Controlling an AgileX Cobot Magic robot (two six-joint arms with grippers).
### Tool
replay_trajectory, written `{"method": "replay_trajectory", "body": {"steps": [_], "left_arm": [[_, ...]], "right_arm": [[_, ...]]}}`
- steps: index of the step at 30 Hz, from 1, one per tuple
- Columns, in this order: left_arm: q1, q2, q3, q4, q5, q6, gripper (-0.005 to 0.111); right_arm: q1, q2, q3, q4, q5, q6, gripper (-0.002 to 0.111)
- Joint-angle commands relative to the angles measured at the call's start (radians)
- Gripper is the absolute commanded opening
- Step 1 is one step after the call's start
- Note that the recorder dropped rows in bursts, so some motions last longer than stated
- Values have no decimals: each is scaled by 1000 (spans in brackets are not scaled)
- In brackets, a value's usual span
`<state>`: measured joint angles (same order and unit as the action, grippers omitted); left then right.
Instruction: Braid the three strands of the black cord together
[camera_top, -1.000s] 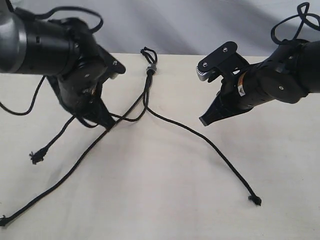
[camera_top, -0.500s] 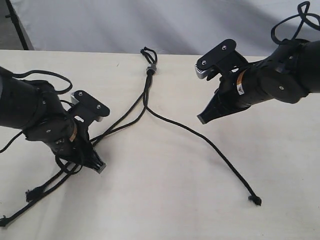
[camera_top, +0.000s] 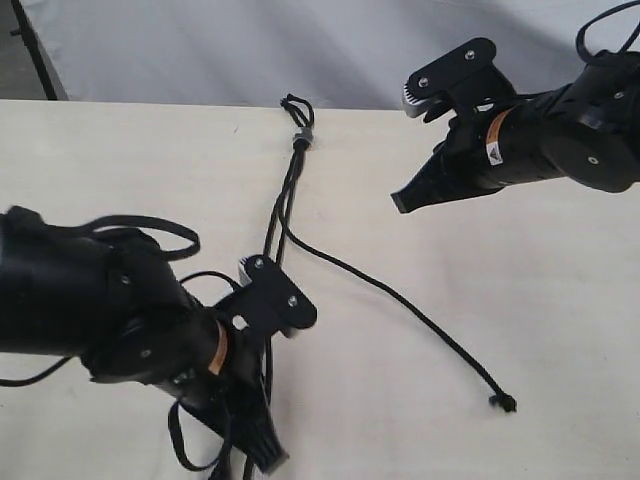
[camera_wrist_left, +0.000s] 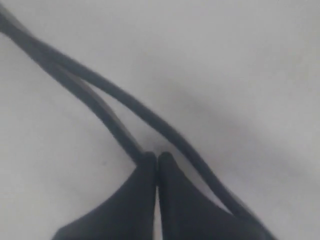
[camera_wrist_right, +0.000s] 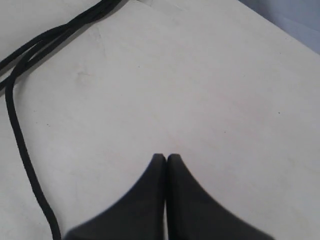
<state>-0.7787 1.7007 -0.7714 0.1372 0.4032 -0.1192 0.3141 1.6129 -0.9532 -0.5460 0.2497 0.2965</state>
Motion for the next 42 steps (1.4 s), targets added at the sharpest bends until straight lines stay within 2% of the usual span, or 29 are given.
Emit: {"method": "replay_trajectory", "body": {"steps": [1, 6, 9, 10, 12, 15, 20, 23, 27, 31, 33, 39, 42], "left_arm": [[113, -144, 4, 179, 27, -175, 1], [304, -245, 8, 196, 27, -203, 1], [375, -250, 8, 122, 25, -203, 1], [378, -245, 8, 90, 25, -199, 1], [365, -234, 8, 21, 25, -152, 1], [306, -211, 8, -67, 25, -71, 1], [206, -149, 8, -114, 73, -69, 1], [141, -112, 22, -137, 39, -69, 3], [63, -75, 35, -151, 6, -84, 20], [48, -50, 35, -151, -15, -102, 39], [48, -37, 35, -151, -37, -111, 43], [48, 48, 35, -137, -100, -112, 43], [48, 78, 33, -101, -123, -112, 35]], "right_arm": [[2, -15, 0, -5, -14, 15, 0], [2, -15, 0, -5, -14, 15, 0], [2, -15, 0, -5, -14, 15, 0], [2, -15, 0, -5, -16, 15, 0], [2, -15, 0, -5, -16, 15, 0], [2, -15, 0, -5, -30, 15, 0], [2, -15, 0, -5, -33, 24, 0], [2, -15, 0, -5, -33, 24, 0], [2, -15, 0, -5, -35, 24, 0], [2, -15, 0, -5, -35, 24, 0], [2, -15, 0, -5, -35, 24, 0], [2, -15, 0, -5, -35, 24, 0], [2, -15, 0, -5, -35, 24, 0]]}}
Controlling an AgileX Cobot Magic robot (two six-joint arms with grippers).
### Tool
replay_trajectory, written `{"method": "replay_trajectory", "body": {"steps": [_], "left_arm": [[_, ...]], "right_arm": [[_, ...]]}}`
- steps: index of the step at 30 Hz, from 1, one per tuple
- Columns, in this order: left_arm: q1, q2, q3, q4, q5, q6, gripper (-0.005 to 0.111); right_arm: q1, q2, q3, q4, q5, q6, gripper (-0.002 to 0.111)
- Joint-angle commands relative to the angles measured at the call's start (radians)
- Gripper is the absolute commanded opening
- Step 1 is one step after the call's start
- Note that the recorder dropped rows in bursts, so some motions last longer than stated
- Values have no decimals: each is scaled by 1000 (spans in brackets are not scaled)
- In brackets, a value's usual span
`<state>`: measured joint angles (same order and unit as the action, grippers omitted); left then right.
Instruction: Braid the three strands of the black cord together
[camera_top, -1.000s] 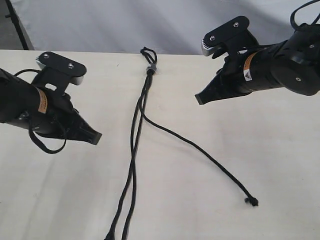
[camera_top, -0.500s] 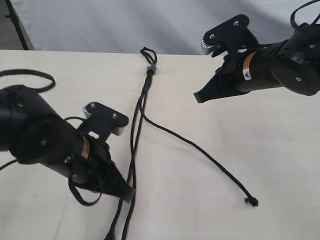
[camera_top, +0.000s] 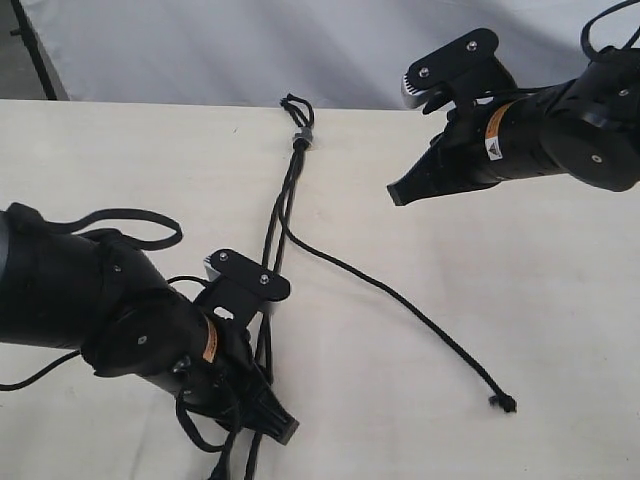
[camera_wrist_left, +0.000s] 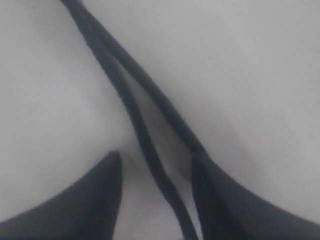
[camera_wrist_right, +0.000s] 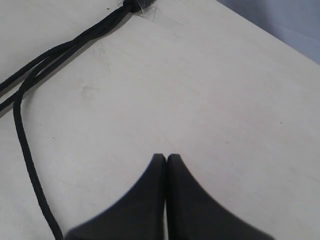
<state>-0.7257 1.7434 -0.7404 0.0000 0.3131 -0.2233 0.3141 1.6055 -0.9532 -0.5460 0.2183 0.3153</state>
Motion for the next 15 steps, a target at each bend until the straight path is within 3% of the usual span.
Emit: {"method": "replay_trajectory", "body": {"steps": [1, 4, 9, 12, 15], "left_arm": [[-5, 36, 0, 48, -24, -8, 28], [-5, 28, -6, 69, -12, -8, 1], [31, -39, -13, 125, 11, -9, 0], [113, -98, -12, 159, 13, -9, 0], [313, -175, -12, 172, 13, -9, 0]], "right_arm": [[2, -7, 0, -5, -4, 6, 0], [2, -7, 0, -5, -4, 6, 0], [2, -7, 0, -5, -8, 6, 0], [2, -7, 0, -5, -4, 6, 0], [2, -7, 0, -5, 0, 6, 0]]}}
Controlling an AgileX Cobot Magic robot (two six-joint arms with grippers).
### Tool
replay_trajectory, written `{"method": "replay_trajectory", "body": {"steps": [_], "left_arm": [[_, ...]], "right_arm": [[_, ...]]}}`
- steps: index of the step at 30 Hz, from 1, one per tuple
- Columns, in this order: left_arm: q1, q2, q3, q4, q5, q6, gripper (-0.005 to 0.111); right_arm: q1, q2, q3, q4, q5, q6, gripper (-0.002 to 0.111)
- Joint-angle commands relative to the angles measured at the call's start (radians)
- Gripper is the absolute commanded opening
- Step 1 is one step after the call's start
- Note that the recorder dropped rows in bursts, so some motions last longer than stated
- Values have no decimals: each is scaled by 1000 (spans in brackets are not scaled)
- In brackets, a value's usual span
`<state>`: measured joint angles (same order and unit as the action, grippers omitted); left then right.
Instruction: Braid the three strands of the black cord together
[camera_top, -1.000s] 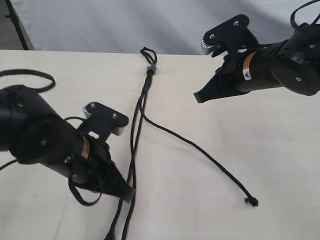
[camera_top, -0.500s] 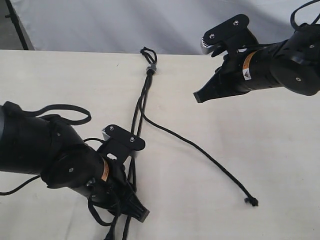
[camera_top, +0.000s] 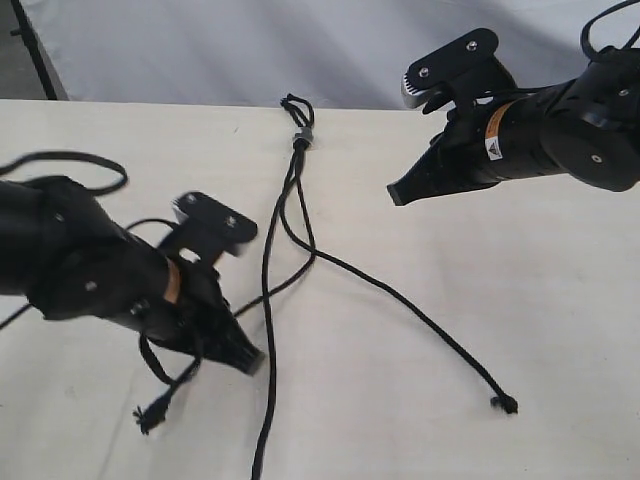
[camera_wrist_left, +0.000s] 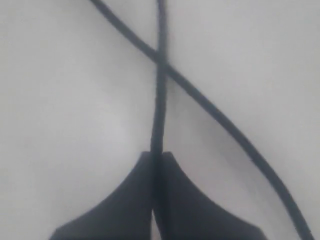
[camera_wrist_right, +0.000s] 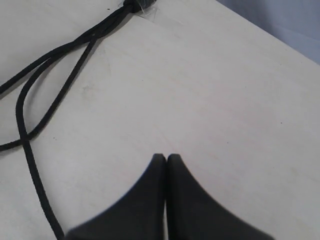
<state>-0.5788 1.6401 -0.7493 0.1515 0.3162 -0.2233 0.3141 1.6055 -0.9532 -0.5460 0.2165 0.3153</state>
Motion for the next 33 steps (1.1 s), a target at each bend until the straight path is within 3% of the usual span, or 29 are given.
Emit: {"method": "replay_trajectory", "body": {"steps": [1, 2, 5, 17, 20, 23, 25, 27, 33], "left_arm": [[197, -77, -4, 21, 10, -9, 0], [265, -79, 3, 21, 2, -9, 0], [338, -63, 40, 21, -12, -9, 0], [346, 104, 68, 16, -102, -25, 2], [346, 104, 68, 16, -87, -38, 19], [346, 104, 66, 6, -85, -47, 46], [346, 97, 55, 0, -72, -47, 59], [346, 73, 29, 0, -33, -47, 64], [347, -81, -48, 52, 17, -47, 63]], "right_arm": [[2, -7, 0, -5, 2, 6, 0], [2, -7, 0, -5, 2, 6, 0], [2, -7, 0, -5, -2, 10, 0], [2, -7, 0, 3, -2, 15, 0], [2, -7, 0, 44, -25, 92, 0], [2, -7, 0, 116, -25, 144, 0], [2, -7, 0, 165, -16, 144, 0], [15, -7, -7, 213, 20, 144, 0], [161, 22, -103, 422, 284, -43, 0]]}}
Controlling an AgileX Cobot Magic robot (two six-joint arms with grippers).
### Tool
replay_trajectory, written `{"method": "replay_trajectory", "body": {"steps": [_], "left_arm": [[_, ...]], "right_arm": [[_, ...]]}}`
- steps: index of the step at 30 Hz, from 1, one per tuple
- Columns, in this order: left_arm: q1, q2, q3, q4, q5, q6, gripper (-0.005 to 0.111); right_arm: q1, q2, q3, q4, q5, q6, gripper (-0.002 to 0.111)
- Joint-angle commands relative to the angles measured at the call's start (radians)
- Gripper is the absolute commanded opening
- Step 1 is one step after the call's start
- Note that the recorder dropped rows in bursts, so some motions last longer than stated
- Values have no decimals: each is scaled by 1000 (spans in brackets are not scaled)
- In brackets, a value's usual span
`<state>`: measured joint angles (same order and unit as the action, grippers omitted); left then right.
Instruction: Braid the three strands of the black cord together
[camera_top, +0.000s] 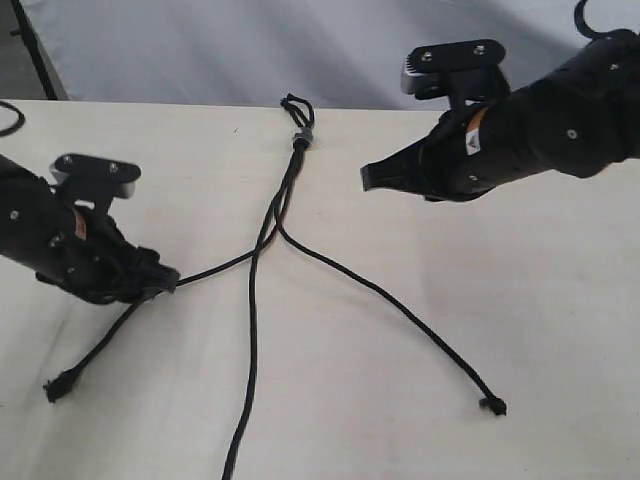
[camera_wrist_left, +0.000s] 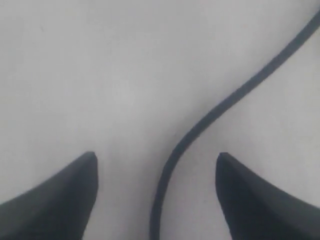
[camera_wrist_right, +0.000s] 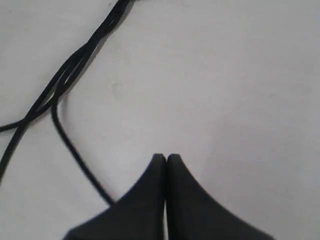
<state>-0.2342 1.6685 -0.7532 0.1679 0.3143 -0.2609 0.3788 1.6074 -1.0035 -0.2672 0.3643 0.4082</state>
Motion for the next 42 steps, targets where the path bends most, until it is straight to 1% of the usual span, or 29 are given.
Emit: {"method": "replay_trajectory", "body": {"steps": [1, 4, 8, 10, 12, 15, 17, 19, 21, 26, 28, 29, 31, 33, 37, 40, 42], "left_arm": [[8, -134, -53, 44, 18, -10, 63], [60, -209, -59, 44, 18, -16, 63], [188, -240, -53, 44, 23, -52, 63], [250, -234, -42, 44, 21, -62, 63], [296, -230, -33, 42, 19, -70, 63], [352, -223, -29, 32, 17, -95, 63], [364, -223, -23, 32, 13, -96, 63], [364, -223, -21, 32, 4, -98, 63], [364, -223, -21, 29, 1, -98, 63], [364, -223, -21, 29, 1, -98, 63], [364, -223, -21, 29, 1, -98, 63], [364, -223, -21, 29, 1, -98, 63], [364, -223, -21, 29, 1, -98, 63], [364, -223, -21, 29, 1, -98, 63], [364, -223, -21, 29, 1, -98, 63], [364, -223, -21, 29, 1, -98, 63], [364, -223, -21, 27, 1, -98, 63]], "right_arm": [[132, 33, -59, 175, 148, -175, 0], [243, 88, -82, 192, 200, -201, 0], [383, 186, -116, 188, 204, -199, 0], [433, 226, -145, 188, 199, -180, 0], [473, 265, -181, 188, 199, -165, 8], [509, 328, -237, 188, 215, -157, 31], [519, 365, -275, 190, 261, -122, 45], [520, 397, -303, 190, 316, -77, 52], [518, 426, -310, 186, 333, -57, 53], [518, 480, -310, 162, 338, -9, 53], [518, 491, -310, 162, 346, -9, 49], [518, 493, -310, 162, 350, -14, 42], [518, 493, -310, 175, 352, -55, 23], [518, 478, -310, 189, 352, -115, -1], [516, 412, -310, 146, 383, -178, 0], [487, 344, -310, 17, 405, -178, 0], [444, 310, -310, -92, 405, -178, 0]]}}
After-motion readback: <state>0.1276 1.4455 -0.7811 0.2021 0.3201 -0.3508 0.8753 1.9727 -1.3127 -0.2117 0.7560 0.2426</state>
